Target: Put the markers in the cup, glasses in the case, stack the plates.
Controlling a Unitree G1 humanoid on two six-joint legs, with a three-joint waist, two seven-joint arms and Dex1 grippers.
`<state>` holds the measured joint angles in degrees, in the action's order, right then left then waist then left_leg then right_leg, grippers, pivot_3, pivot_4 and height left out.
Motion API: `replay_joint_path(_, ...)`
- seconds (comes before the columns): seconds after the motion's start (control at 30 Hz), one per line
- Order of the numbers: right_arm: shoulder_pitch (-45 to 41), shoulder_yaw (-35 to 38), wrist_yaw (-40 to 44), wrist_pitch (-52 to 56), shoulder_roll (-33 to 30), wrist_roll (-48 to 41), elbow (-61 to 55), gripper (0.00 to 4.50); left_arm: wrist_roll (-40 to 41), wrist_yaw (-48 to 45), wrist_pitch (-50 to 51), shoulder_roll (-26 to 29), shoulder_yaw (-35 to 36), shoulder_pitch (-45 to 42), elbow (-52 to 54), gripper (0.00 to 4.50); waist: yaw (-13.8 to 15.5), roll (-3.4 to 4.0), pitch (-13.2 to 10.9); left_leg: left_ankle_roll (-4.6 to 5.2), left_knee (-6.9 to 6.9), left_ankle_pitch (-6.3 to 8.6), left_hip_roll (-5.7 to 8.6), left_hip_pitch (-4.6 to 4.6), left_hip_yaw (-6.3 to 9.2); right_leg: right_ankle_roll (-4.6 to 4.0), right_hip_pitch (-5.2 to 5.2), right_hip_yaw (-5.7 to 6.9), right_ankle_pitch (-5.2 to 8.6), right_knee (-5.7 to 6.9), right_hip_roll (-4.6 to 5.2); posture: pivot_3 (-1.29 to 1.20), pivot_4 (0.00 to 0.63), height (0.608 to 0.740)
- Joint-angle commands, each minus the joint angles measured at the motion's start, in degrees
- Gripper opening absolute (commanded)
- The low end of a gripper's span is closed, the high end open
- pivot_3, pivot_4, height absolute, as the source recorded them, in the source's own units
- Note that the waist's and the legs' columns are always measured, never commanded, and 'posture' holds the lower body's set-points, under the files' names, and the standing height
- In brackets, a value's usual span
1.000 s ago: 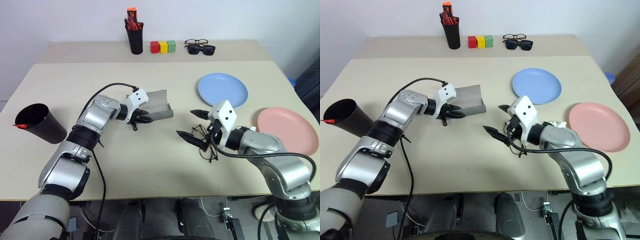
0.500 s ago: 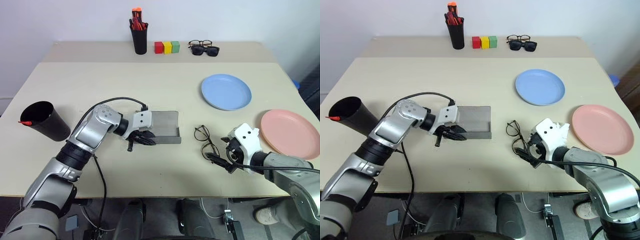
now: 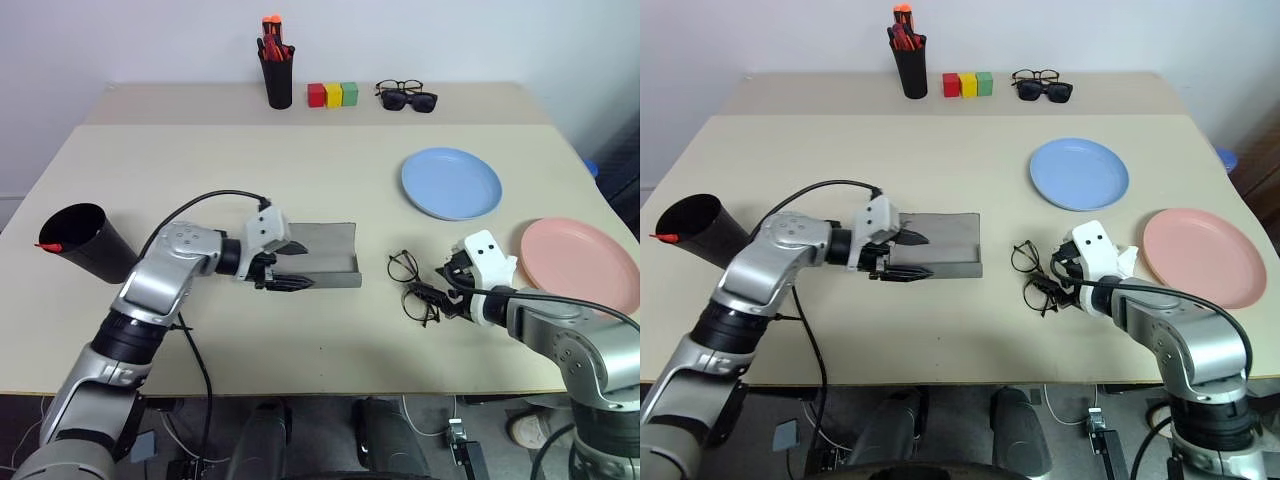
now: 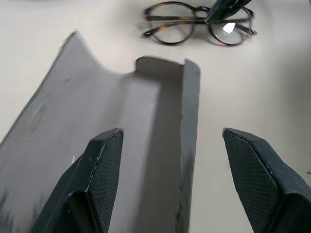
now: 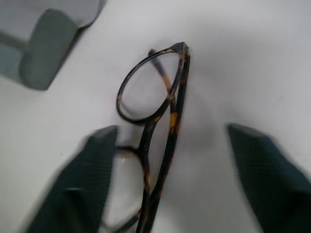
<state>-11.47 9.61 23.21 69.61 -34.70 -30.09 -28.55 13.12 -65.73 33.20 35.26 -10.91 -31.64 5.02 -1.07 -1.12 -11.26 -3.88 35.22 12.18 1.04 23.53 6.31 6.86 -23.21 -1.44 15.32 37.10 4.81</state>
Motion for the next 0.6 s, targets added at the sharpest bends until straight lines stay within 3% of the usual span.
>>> replay_joint_path(0.03, -0.73, -0.53, -0.07, 0.45, -0.53, -0.09, -0.62, 1.68, 1.53, 2.47, 1.77, 1.42, 3.16, 1.28, 3.38, 3.36, 0.06, 0.0, 0.0, 0.0, 0.0, 0.0, 0.0, 0.0, 0.0, 0.0, 0.0, 0.0, 0.0, 0.0, 0.0, 0.0, 0.15, 0.74)
replay_joint_path(0.13, -1.7, -0.54, -0.12, 1.2, -0.64, -0.43, -0.7, 0.08, 2.33, 3.85, 2.89, 2.45, 4.89, 3.22, 4.56, 3.36, 0.08, -0.03, 0.02, 0.0, 0.01, 0.0, 0.01, 0.0, -0.01, 0.0, 0.03, 0.0, 0.0, -0.01, 0.01, 0.0, 0.15, 0.74)
replay_joint_path(0.27, -3.56, -2.48, 1.73, -0.87, -4.88, 0.7, -2.9, 0.03, 4.45, 6.29, 4.24, 3.76, 9.07, 6.59, 6.71, 3.36, -0.08, 0.0, 0.01, 0.0, 0.0, 0.0, 0.0, -0.04, -0.01, 0.0, 0.03, 0.0, 0.0, 0.01, 0.0, 0.0, 0.15, 0.74)
replay_joint_path(0.4, -13.45, -9.26, 9.61, -10.77, -8.56, 0.9, -6.77, 0.03, 4.5, 10.95, 3.86, 4.7, 13.93, 10.56, 7.22, 3.36, -0.61, 0.09, -0.04, 0.0, 0.0, 0.0, -0.02, -0.05, -0.05, 0.0, -0.02, -0.03, 0.0, 0.0, 0.0, 0.0, 0.15, 0.74)
replay_joint_path(0.47, -19.57, -16.3, 13.05, -15.13, -8.04, 3.44, -4.58, 0.03, 4.8, 12.9, 4.55, 4.95, 15.95, 12.2, 7.64, 3.36, -1.32, 0.09, -0.04, 0.0, -0.01, 0.0, -0.08, -0.06, -0.02, -0.01, -0.01, -0.01, 0.0, 0.0, -0.07, 0.0, 0.15, 0.74)
replay_joint_path(0.6, -31.69, -31.92, 18.45, -26.98, -0.79, 13.07, 9.5, 0.03, 4.66, 14.37, 4.56, 6.53, 17.4, 15.94, 9.59, 3.36, -1.62, -0.01, 0.02, 0.0, -0.05, 0.0, -0.11, -0.1, -0.02, -0.03, 0.01, 0.0, 0.0, 0.01, -0.09, 0.0, 0.15, 0.74)
